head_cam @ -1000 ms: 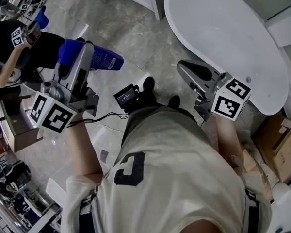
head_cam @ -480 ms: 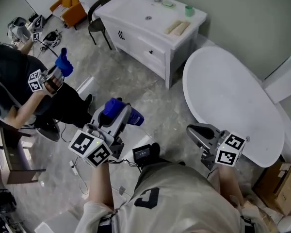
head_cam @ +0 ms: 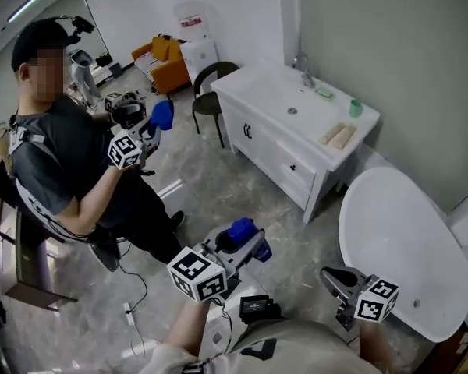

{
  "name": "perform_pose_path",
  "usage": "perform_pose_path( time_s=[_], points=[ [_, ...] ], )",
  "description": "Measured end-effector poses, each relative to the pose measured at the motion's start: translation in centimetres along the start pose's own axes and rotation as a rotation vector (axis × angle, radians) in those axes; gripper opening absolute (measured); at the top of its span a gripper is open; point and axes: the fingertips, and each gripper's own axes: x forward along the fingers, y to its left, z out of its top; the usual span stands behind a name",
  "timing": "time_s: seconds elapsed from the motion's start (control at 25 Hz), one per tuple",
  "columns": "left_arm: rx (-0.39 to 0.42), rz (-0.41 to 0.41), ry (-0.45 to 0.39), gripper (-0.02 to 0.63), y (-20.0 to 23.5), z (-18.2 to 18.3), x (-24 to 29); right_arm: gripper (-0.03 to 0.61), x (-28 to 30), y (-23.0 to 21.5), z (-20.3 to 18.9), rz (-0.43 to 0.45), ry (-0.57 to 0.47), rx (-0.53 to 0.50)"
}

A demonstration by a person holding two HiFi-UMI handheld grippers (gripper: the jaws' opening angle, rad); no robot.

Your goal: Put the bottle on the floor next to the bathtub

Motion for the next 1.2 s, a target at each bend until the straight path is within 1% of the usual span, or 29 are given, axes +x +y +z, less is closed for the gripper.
perform_pose_path(
  time_s=[0.12, 0.24, 0.36, 0.44, 0.52, 0.68, 0.8, 0.92, 1.04, 1.2],
  points=[
    [0.005, -0.012, 0.010, 0.192, 0.3, -0.2, -0.9, 0.029, 2.2, 0.5, 0.3, 0.011, 0.002, -0.002],
    [0.031, -0.002, 0.019, 0.192, 1.1, -0.8, -2.4, 0.029, 4.6, 1.3, 0.6, 0.043, -0.015, 0.029],
    [0.039, -0.008, 0.023, 0.192, 1.6, -1.1, -3.8, 0.029, 6.1, 1.6, 0.0, 0.023, 0.005, 0.030],
    [0.030, 0.017, 0.014, 0.192, 2.4, -1.4, -5.2, 0.029, 7.2, 1.9, -0.9, 0.026, 0.040, 0.012],
    [0.017, 0.057, -0.004, 0.192, 3.6, -1.3, -6.5, 0.029, 8.3, 2.3, -1.2, 0.047, 0.067, -0.009],
    [-0.013, 0.122, -0.029, 0.192, 5.9, -1.0, -8.0, 0.029, 10.5, 2.8, -0.1, 0.083, 0.096, -0.052],
    [-0.035, 0.123, -0.009, 0.192, 6.6, -1.3, -7.2, 0.029, 10.6, 2.6, 0.7, 0.081, 0.094, -0.041],
    [-0.017, 0.101, 0.014, 0.192, 6.0, -0.8, -5.2, 0.029, 9.9, 1.5, 1.2, 0.069, 0.088, -0.020],
    [0.012, 0.092, 0.022, 0.192, 4.9, -0.5, -3.3, 0.029, 9.5, -0.3, 1.3, 0.075, 0.085, 0.010],
    [-0.006, 0.088, 0.030, 0.192, 4.2, -0.8, -0.5, 0.029, 8.6, -2.0, 2.4, 0.099, 0.048, 0.017]
  ],
)
